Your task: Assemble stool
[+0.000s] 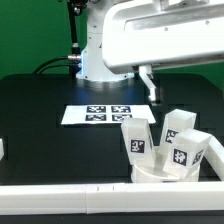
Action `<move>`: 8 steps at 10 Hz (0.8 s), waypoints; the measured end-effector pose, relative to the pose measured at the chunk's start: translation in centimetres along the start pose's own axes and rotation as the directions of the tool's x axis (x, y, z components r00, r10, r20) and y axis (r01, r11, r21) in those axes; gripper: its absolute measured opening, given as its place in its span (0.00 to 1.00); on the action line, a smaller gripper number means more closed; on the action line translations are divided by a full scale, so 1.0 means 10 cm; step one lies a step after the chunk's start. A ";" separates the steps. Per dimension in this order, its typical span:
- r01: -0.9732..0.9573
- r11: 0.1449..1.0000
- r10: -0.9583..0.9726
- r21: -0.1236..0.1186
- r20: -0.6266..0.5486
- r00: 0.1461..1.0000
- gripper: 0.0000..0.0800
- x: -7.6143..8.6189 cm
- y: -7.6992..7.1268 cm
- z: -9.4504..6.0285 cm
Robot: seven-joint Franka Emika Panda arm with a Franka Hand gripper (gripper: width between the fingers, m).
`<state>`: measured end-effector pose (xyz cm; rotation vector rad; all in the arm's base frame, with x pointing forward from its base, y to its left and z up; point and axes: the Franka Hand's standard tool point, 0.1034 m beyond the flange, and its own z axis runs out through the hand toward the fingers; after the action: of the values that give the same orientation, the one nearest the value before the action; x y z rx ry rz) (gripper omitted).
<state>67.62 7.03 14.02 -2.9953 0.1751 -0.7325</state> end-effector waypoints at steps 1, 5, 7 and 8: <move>0.102 0.995 -0.102 0.010 0.045 0.994 0.81 -0.01 -0.06 0.03; 0.325 0.946 -0.324 0.000 0.047 0.945 0.81 0.00 0.01 0.04; 0.430 0.902 -0.432 0.048 0.156 0.888 0.81 -0.15 -0.03 0.08; 0.504 0.860 -0.507 0.078 0.227 0.831 0.81 -0.16 -0.10 0.09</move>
Offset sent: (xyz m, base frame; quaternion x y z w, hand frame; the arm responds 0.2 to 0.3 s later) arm 0.0000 0.0000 0.0000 0.0000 0.0000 -0.1938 0.9810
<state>66.68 8.23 12.59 -3.0964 -0.6598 -0.3734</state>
